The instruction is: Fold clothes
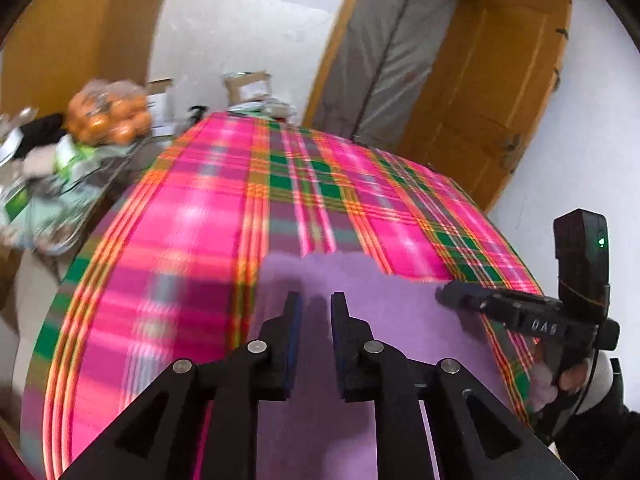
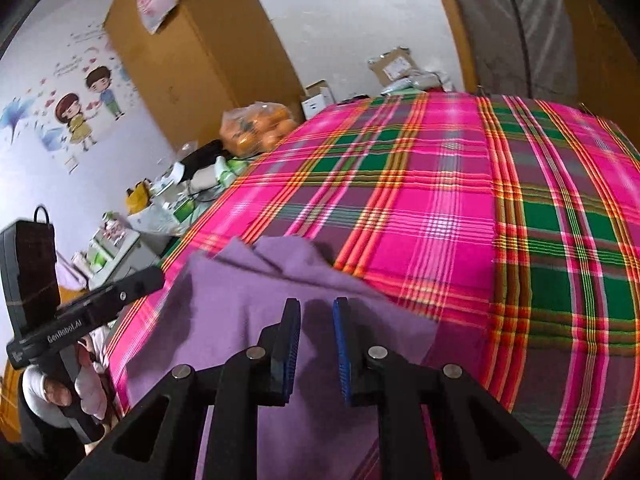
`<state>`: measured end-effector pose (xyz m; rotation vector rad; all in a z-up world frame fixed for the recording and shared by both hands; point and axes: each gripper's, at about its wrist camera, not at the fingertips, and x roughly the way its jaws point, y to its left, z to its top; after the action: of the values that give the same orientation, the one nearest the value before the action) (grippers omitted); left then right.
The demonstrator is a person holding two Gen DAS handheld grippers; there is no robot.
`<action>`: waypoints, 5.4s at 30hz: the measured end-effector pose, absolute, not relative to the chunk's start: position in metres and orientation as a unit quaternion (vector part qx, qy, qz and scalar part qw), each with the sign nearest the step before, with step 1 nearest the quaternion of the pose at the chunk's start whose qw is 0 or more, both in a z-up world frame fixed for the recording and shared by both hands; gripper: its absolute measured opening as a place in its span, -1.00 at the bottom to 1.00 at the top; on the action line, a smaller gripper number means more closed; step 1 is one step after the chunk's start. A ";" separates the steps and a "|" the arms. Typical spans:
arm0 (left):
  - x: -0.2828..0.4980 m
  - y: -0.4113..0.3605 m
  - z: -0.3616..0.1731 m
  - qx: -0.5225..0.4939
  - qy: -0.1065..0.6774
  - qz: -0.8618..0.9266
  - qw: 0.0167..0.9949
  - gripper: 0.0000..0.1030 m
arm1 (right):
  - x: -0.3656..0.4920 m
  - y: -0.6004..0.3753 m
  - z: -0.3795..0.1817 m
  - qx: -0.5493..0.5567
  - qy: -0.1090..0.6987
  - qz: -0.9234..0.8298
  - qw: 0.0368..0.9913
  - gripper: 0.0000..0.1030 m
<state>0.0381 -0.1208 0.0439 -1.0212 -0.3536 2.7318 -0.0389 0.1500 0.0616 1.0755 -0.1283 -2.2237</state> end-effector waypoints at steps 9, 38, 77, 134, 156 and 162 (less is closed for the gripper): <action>0.005 -0.128 0.011 -0.370 -0.138 0.911 0.120 -0.71 | -0.056 0.145 0.040 0.418 -0.035 -0.854 0.308 -0.59; 0.137 -0.134 0.000 -0.326 -0.167 0.927 0.084 -0.70 | 0.067 0.147 0.072 0.333 0.060 -0.854 0.395 -0.59; 0.147 -0.140 -0.007 -0.308 -0.186 0.928 0.098 -0.71 | 0.023 0.144 0.059 0.365 0.030 -0.873 0.321 -0.90; 0.094 -0.149 0.011 -0.340 -0.210 0.909 0.123 -0.69 | 0.036 0.182 0.058 0.386 -0.045 -0.861 0.327 -0.62; 0.100 -0.171 -0.003 -0.384 -0.249 0.880 0.129 -0.17 | 0.028 0.213 0.026 0.457 -0.170 -0.798 0.355 -0.03; 0.083 -0.166 -0.006 -0.394 -0.252 0.872 0.145 -0.17 | 0.021 0.208 0.020 0.464 -0.178 -0.790 0.358 -0.01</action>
<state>0.0825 -0.1656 -0.0063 -1.1356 -0.7274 2.5121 0.0210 0.2081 0.0204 1.1961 -0.4601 -2.0391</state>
